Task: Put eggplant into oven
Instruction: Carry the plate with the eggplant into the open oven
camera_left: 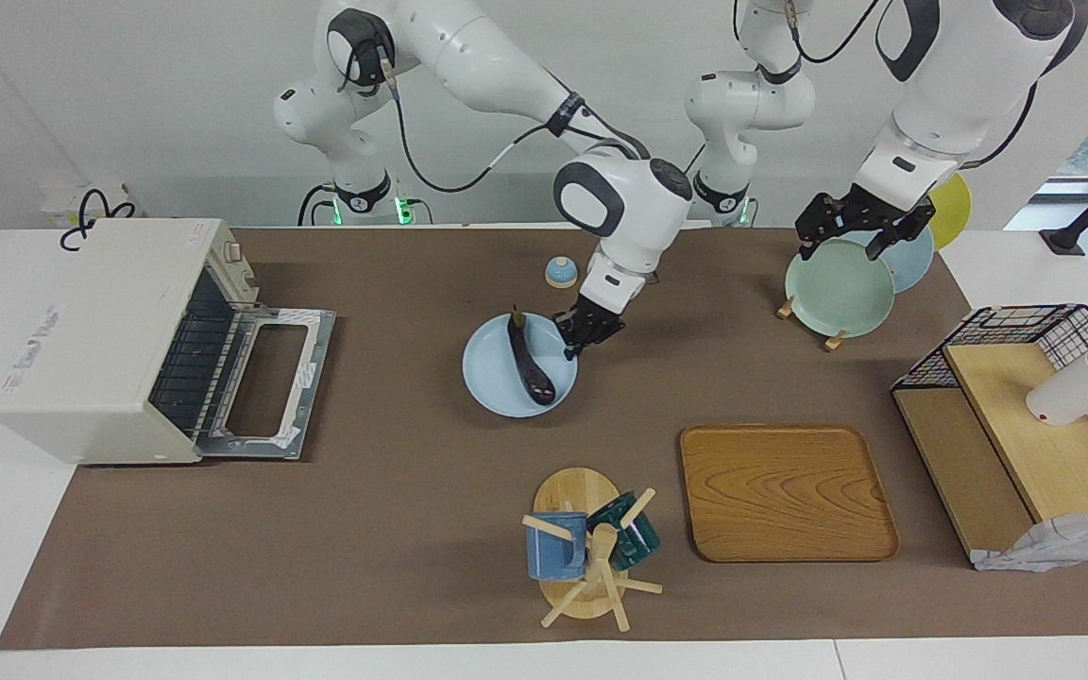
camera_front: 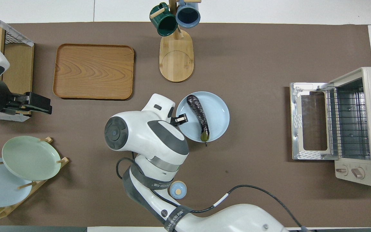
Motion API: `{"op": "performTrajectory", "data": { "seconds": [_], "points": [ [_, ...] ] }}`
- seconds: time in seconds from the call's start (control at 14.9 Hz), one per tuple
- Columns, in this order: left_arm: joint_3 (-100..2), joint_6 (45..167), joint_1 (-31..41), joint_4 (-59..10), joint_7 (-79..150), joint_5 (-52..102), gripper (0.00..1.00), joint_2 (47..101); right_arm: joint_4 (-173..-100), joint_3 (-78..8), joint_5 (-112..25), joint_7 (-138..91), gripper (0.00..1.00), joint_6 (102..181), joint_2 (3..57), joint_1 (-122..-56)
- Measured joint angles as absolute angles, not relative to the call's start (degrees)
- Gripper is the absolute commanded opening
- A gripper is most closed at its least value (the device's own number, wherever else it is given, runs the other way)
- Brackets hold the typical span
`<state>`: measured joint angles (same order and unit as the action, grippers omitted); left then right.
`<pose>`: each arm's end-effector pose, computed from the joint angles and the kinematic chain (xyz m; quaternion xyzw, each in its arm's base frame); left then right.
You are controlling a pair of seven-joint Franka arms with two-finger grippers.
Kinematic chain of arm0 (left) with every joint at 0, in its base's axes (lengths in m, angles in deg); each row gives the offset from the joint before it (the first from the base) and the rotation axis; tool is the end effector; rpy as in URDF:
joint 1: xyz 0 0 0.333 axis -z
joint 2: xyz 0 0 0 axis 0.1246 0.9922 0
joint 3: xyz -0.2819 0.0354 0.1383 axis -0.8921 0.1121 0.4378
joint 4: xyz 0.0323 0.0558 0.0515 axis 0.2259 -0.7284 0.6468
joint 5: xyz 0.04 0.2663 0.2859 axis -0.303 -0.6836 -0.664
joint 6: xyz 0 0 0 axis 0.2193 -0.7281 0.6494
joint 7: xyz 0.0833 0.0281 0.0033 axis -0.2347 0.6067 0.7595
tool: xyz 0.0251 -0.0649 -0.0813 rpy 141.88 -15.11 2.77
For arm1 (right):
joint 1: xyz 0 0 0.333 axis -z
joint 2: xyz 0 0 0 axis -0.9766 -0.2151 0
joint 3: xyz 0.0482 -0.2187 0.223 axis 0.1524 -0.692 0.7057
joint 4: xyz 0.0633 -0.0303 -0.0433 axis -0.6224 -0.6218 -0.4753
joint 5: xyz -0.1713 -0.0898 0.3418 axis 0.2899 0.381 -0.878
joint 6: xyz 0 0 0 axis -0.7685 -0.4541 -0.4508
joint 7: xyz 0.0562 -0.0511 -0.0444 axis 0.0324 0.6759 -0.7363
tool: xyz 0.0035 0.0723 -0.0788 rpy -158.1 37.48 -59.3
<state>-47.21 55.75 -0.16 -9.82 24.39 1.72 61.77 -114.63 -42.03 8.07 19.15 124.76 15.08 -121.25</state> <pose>0.5303 -0.0807 0.6080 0.9985 -0.0358 -0.0386 0.0141 0.5168 0.4509 0.3837 0.9722 0.1255 0.0377 0.1940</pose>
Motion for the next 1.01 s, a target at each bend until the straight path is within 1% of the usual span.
{"op": "performTrajectory", "data": {
  "seconds": [0.07,0.2,0.4,0.47,0.61,0.81,1.01],
  "points": [
    [-47.22,55.67,-0.16,-9.82,24.39,1.71,1.00,61.77,-115.82,-42.07,8.08,18.24,0.00,122.97,17.49,-119.16],
    [-47.22,55.48,-0.18,-9.80,24.39,1.70,1.00,61.67,-121.13,-42.12,8.10,14.09,0.00,123.01,22.77,-113.70],
    [-47.23,55.15,-0.37,-9.75,24.39,1.68,1.00,61.44,-136.65,-42.18,8.12,7.13,0.00,130.90,32.84,-103.66],
    [-47.27,55.13,-0.46,-9.75,24.39,1.68,1.00,61.44,-141.75,-42.18,8.11,5.75,0.00,132.88,36.07,-101.27],
    [-47.31,55.12,-0.73,-9.75,24.39,1.67,1.00,61.44,-148.77,-42.14,8.12,3.79,0.00,134.61,41.05,-98.40],
    [-47.32,55.03,-0.82,-9.76,24.39,1.67,1.00,61.44,-153.53,-42.02,8.12,1.77,0.00,134.92,44.88,-95.26],
    [-47.26,54.93,-0.92,-9.76,24.40,1.65,1.00,61.41,-156.04,-42.00,8.12,-1.81,0.00,138.09,45.47,-89.84]
  ]
}}
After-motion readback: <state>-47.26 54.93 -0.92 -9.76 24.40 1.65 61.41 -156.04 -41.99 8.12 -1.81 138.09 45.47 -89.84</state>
